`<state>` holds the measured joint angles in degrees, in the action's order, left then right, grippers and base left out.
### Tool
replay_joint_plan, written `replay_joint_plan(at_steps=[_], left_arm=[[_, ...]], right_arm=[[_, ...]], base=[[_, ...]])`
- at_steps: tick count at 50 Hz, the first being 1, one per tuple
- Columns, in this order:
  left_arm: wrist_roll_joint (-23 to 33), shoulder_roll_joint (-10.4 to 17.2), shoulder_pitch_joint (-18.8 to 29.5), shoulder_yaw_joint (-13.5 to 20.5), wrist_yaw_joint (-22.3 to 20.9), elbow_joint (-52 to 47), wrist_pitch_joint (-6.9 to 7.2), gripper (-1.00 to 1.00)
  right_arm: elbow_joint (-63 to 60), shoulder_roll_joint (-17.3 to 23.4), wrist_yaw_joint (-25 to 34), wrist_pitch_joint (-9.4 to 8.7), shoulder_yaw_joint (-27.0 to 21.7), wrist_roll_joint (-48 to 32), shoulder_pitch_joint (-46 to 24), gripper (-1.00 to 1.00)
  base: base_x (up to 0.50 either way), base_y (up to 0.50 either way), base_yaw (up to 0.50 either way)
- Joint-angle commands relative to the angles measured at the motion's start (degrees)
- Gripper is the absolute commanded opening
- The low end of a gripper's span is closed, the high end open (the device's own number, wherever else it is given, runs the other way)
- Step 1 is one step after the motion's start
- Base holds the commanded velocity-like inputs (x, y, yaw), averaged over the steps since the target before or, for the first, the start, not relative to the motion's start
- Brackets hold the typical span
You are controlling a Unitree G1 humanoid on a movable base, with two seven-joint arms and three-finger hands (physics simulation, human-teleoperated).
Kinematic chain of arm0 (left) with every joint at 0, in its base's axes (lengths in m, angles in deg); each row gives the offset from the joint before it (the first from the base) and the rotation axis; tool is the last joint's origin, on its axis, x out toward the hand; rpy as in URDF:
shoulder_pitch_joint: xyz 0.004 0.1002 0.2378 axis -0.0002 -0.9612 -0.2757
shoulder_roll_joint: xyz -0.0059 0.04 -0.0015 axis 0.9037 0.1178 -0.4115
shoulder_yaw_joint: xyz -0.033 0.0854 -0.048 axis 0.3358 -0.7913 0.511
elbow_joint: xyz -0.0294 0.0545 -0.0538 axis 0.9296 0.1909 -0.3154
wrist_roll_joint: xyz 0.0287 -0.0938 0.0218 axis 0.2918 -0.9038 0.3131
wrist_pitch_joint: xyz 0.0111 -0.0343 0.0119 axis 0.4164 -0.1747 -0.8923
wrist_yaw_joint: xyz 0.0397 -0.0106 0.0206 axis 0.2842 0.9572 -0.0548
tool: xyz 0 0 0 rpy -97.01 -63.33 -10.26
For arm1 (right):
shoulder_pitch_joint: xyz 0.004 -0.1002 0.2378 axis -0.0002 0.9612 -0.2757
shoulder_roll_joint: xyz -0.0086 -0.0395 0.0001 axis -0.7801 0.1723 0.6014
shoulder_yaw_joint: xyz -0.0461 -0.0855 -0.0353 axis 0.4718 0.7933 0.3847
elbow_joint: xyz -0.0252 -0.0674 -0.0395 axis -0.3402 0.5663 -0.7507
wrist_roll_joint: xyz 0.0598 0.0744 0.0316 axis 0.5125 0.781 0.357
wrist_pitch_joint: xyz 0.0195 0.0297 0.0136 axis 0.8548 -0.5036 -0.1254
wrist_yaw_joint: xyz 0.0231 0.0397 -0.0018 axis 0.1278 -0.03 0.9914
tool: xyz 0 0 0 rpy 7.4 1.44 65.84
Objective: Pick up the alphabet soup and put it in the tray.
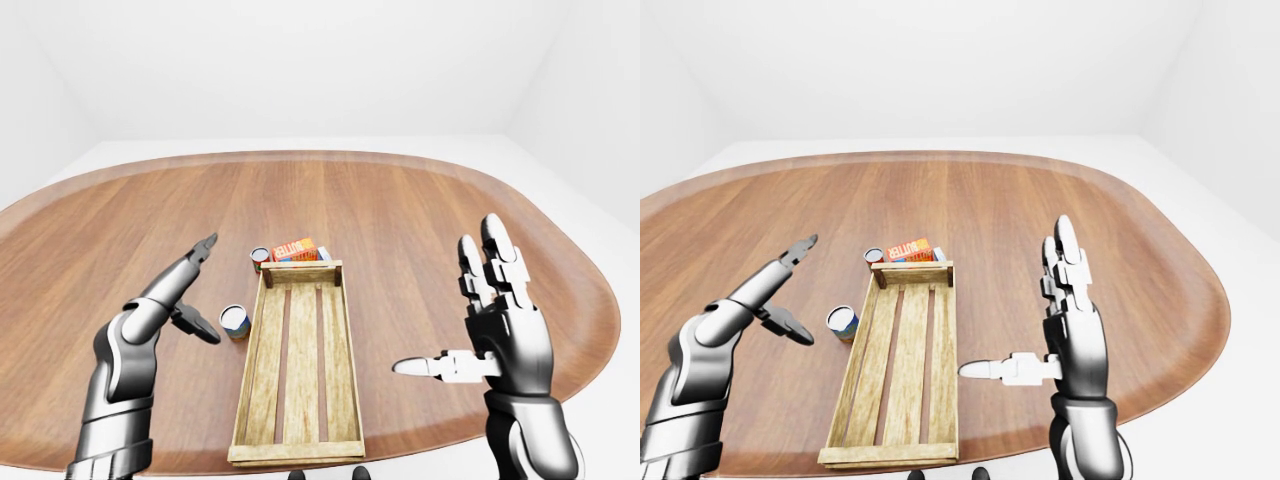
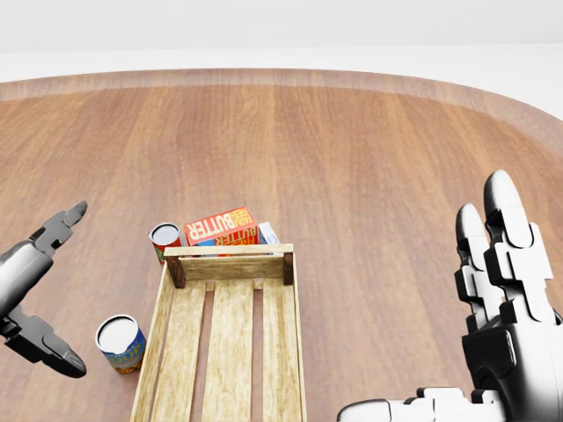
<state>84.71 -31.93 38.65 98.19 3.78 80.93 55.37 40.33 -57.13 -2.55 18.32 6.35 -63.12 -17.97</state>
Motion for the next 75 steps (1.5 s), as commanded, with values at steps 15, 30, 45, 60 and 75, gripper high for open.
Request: replay_joint_plan(at_steps=[15,30,45,60,75], left_arm=[[15.93,1.29,7.78,-7.44,-0.45,21.60,-2.95,1.00],[18.86,1.05,16.00,-11.36,6.58,41.50,-6.53,1.00],[17.67,1.79,23.61,-14.14,10.64,56.81,-7.31,1.00],[17.60,1.78,24.52,-14.94,11.46,60.30,-7.31,1.00],[18.57,1.11,27.43,-16.22,13.21,65.00,-7.31,1.00]], right_arm=[[-1.02,-0.22,0.48,0.00,-0.58,0.34,0.21,0.99],[-1.13,-0.42,0.92,0.00,-1.05,0.88,0.66,0.99],[-0.58,-0.67,1.15,0.00,-1.43,0.82,0.47,0.99],[-0.78,-0.74,1.17,0.00,-1.60,0.87,0.51,0.99],[-0.37,-0.70,1.16,0.00,-1.77,0.93,0.26,0.99]], base=[[0.00,0.00,0.00],[0.00,0.00,0.00],[0.00,0.00,0.00],[0.00,0.00,0.00],[0.00,0.00,0.00]])
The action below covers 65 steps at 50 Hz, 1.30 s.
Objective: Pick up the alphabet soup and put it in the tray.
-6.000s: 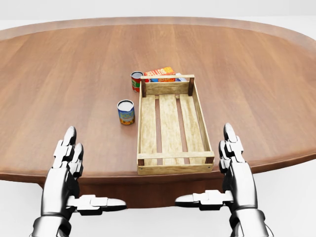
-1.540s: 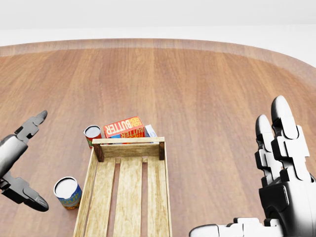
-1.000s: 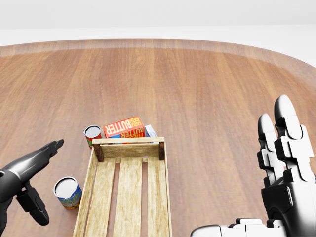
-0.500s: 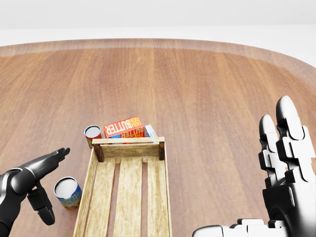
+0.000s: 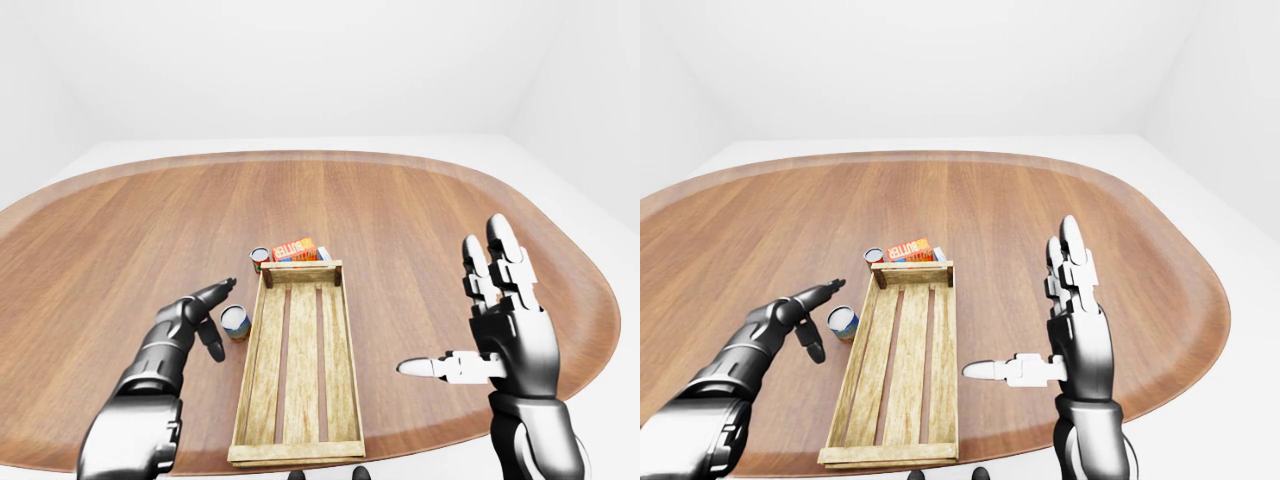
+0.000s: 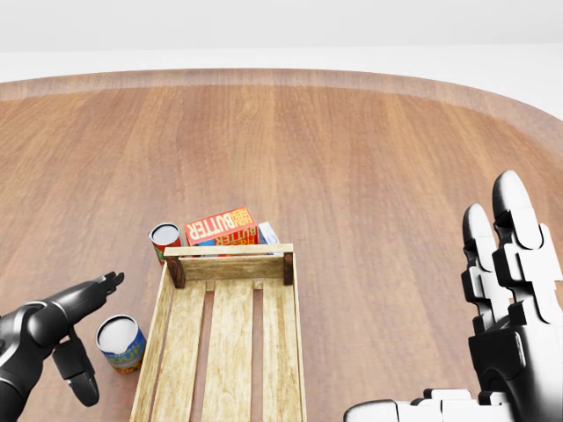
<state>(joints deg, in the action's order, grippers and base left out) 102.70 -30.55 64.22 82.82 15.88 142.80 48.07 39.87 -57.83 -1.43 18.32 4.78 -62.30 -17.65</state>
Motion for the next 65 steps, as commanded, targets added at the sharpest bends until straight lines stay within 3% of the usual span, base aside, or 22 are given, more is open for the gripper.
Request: replay_joint_plan(at_steps=[1,43,65], left_arm=[[0.65,-0.33,1.90,-0.90,1.24,3.38,0.00,1.00],[1.54,-4.12,3.30,-2.20,3.44,8.83,0.00,1.00],[3.51,-1.79,2.63,-2.26,3.70,8.97,0.00,1.00]], right_arm=[[0.06,-0.01,0.07,0.00,-0.30,0.14,-0.06,0.99],[-0.28,-0.26,0.30,0.00,-0.93,0.32,0.18,0.99],[0.26,-0.20,0.08,0.00,-0.49,-0.02,-0.06,0.99]], base=[[0.00,0.00,0.00],[0.00,0.00,0.00],[0.00,0.00,0.00]])
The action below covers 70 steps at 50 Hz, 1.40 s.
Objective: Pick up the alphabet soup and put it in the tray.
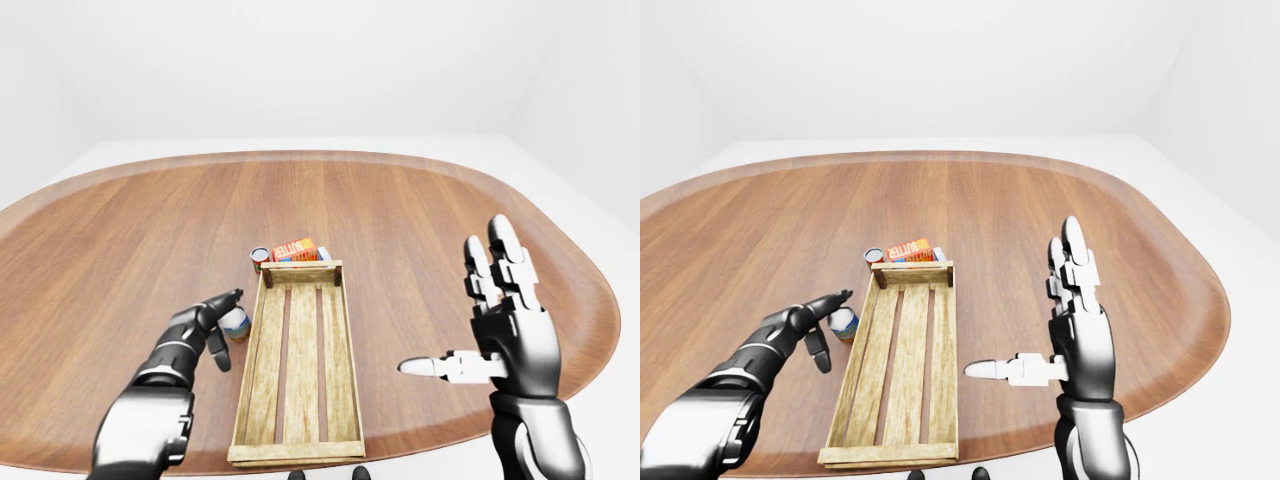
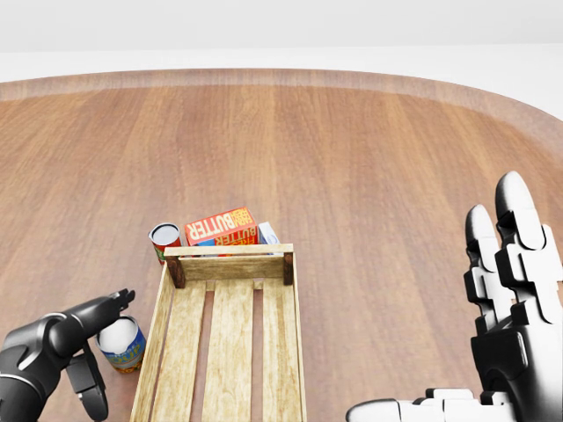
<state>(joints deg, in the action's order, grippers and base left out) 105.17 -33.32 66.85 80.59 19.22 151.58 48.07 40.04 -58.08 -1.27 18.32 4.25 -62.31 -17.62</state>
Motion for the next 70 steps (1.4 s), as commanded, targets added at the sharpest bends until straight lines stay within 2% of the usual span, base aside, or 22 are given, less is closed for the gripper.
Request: replay_joint_plan(at_steps=[1,25,59,70], left_arm=[[1.39,1.13,0.00,-0.16,0.68,0.28,0.00,1.00],[2.46,1.01,0.96,0.44,2.36,1.76,1.16,1.00],[2.59,-0.70,0.94,0.57,3.82,2.61,1.54,1.00],[2.79,-1.28,1.11,0.68,4.36,3.04,2.58,1.00]], right_arm=[[0.09,0.06,-0.09,0.00,0.01,-0.02,-0.10,1.00],[0.93,0.19,-0.30,0.00,0.20,-0.19,-0.68,0.99],[1.32,0.14,-0.29,0.00,0.26,-0.40,-0.50,0.98],[1.22,0.20,-0.34,0.00,0.25,-0.37,-0.41,0.99]], base=[[0.00,0.00,0.00],[0.00,0.00,0.00],[0.00,0.00,0.00],[0.00,0.00,0.00]])
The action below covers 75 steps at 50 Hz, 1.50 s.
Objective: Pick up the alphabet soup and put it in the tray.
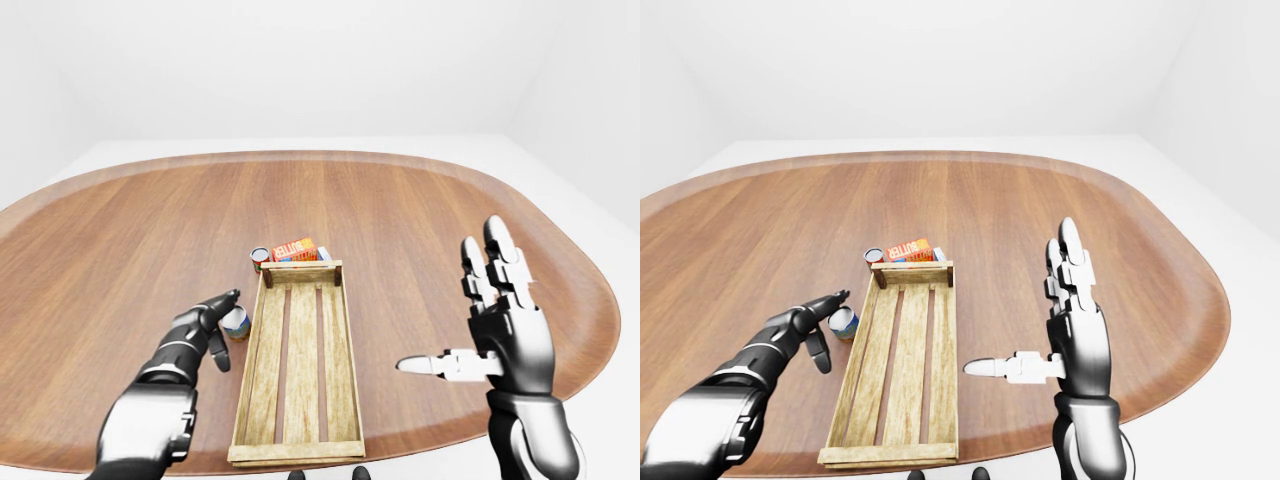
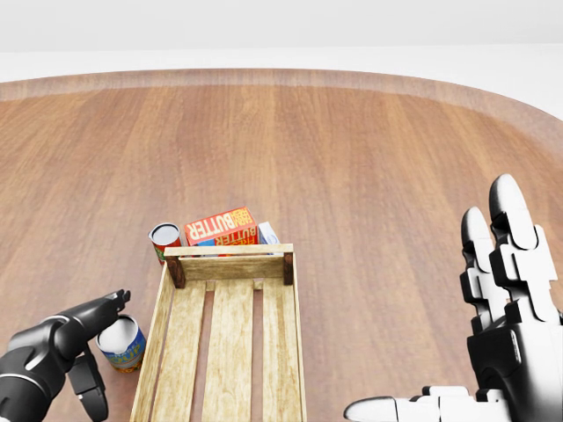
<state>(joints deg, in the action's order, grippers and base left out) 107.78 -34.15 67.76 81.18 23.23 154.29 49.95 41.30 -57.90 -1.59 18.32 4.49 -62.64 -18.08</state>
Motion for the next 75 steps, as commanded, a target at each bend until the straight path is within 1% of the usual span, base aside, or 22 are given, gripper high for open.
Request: replay_joint_plan(at_steps=[1,7,9,18,25,30,34,38,39,40,41,42,44,47,67,72,74,75], left_arm=[[0.17,-0.51,0.22,0.13,0.35,0.36,0.78,1.00],[0.23,-0.71,0.08,0.29,0.51,0.53,1.00,1.00],[-0.41,-0.73,0.48,0.83,0.07,0.55,1.27,1.00],[0.61,-1.47,-0.43,0.27,1.49,0.84,1.79,1.00],[0.60,-1.84,-0.37,0.53,1.35,0.95,2.17,1.00],[0.77,-2.01,-0.54,0.65,2.12,1.07,2.67,1.00],[0.63,-2.13,-0.43,0.80,2.04,1.06,2.81,1.00],[0.89,-2.04,-0.63,0.64,2.41,1.08,2.60,0.98],[0.65,-2.05,-0.54,0.85,2.39,1.05,2.70,0.15],[0.44,-2.09,-0.50,1.01,2.33,1.04,2.87,-0.05],[0.47,-2.06,-0.47,0.94,2.44,1.03,2.84,-1.00],[-0.05,-2.03,-0.46,1.26,2.14,0.96,2.38,-1.00],[-0.12,-2.00,-0.42,1.17,2.11,0.94,2.29,-1.00],[-0.41,-2.04,-0.34,1.22,1.94,0.97,2.42,-1.00],[-0.96,-1.99,-0.71,1.07,1.33,0.93,2.09,-1.00],[-1.32,-0.50,-0.85,0.98,1.48,0.30,0.99,-1.00],[-1.58,0.00,-1.08,0.95,1.35,0.09,0.88,-1.00],[-1.48,0.53,-1.34,0.75,1.74,-0.15,0.51,-1.00]], right_arm=[[-0.07,0.00,-0.01,0.00,-0.01,-0.01,0.06,0.99],[-0.35,-0.06,0.00,0.00,-0.13,0.01,0.29,0.99],[-0.48,-0.07,-0.03,0.00,0.05,-0.11,0.39,0.99],[-0.48,-0.04,-0.05,0.00,0.05,-0.07,0.49,0.99],[-0.46,-0.06,0.01,0.00,-0.09,0.01,0.54,0.99],[-0.27,-0.09,-0.01,0.00,-0.08,-0.06,0.39,0.99],[-0.08,-0.08,-0.09,0.00,0.10,-0.17,0.35,0.99],[-0.15,-0.04,-0.15,0.00,0.11,-0.16,0.40,0.99],[-0.08,-0.03,-0.15,0.00,0.08,-0.15,0.39,1.00],[0.00,-0.03,-0.15,0.00,0.05,-0.12,0.36,1.00],[0.04,-0.03,-0.15,0.00,0.05,-0.11,0.35,0.99],[0.04,-0.02,-0.15,0.00,0.10,-0.15,0.35,0.99],[-0.01,-0.02,-0.16,0.00,0.15,-0.17,0.38,0.99],[0.09,-0.01,-0.19,0.00,0.12,-0.17,0.37,0.99],[-0.14,-0.04,-0.31,0.00,0.08,-0.11,0.57,0.99],[0.67,-0.01,-0.32,0.00,0.07,-0.17,0.05,1.00],[0.62,0.00,-0.34,0.00,0.12,-0.20,0.11,0.99],[0.50,0.01,-0.30,0.00,0.08,-0.13,0.19,0.99]], base=[[0.00,0.00,0.00],[0.00,0.00,0.00],[0.00,0.00,0.00],[0.00,0.00,0.00],[0.00,0.00,0.00],[0.00,0.00,0.00],[0.00,0.00,0.00],[0.00,0.00,0.00],[0.00,0.00,0.00],[0.00,0.00,0.00],[0.00,0.00,0.00],[0.00,0.00,0.00],[0.00,0.00,0.00],[0.00,0.00,0.00],[0.00,0.00,0.00],[0.00,0.00,0.00],[0.00,0.00,0.00],[0.00,0.00,0.00]])
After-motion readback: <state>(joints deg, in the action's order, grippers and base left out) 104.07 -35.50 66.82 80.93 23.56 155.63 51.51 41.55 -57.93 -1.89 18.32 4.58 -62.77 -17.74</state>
